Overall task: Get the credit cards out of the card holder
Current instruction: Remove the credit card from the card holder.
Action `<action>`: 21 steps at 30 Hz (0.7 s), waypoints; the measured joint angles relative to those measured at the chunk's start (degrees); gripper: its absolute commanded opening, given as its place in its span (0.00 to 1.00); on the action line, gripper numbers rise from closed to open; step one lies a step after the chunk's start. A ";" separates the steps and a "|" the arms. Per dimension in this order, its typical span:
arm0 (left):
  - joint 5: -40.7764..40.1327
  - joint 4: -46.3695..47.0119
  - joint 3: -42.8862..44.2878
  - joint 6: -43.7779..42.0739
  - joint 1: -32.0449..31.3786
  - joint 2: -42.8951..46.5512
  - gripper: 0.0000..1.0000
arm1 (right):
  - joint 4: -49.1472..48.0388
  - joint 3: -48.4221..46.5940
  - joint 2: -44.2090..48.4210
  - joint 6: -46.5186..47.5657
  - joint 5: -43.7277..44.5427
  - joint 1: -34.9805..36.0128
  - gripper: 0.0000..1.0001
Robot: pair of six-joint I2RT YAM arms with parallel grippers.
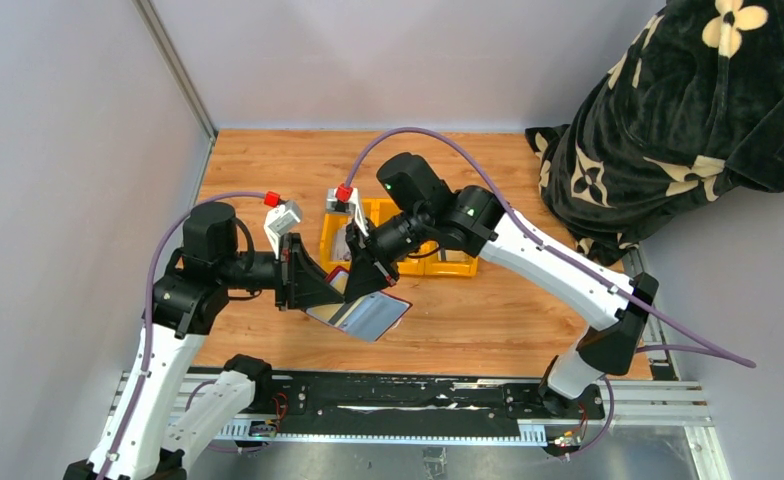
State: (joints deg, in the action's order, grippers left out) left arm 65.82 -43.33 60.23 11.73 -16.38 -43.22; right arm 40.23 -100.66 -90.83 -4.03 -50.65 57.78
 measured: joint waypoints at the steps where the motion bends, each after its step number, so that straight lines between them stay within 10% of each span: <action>1: 0.13 0.00 -0.24 -0.04 0.00 0.15 0.08 | 0.39 0.00 -0.07 0.50 0.20 0.00 0.02; 6: 0.42 -0.26 -0.33 -1.25 0.02 0.94 0.00 | 0.04 0.35 0.52 1.84 -0.63 -0.17 0.37; 13: -0.28 -1.42 1.62 -0.48 0.00 0.42 0.00 | -29.70 22.99 15.02 -13.05 -6.97 -5.11 0.45; 17: -0.39 3.28 2.19 6.01 0.00 0.74 0.00 | -48.61 35.52 21.00 -23.43 -7.45 -5.86 0.36; 21: -0.74 12.15 0.15 15.10 -0.09 3.13 0.16 | -56.76 39.36 22.45 -28.37 -7.10 -5.88 0.02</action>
State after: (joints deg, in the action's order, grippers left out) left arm 65.08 -31.18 60.38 26.83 -16.47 -40.10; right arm -16.53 -61.30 -68.38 -32.40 -57.76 51.90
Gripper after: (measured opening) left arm 0.056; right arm 0.253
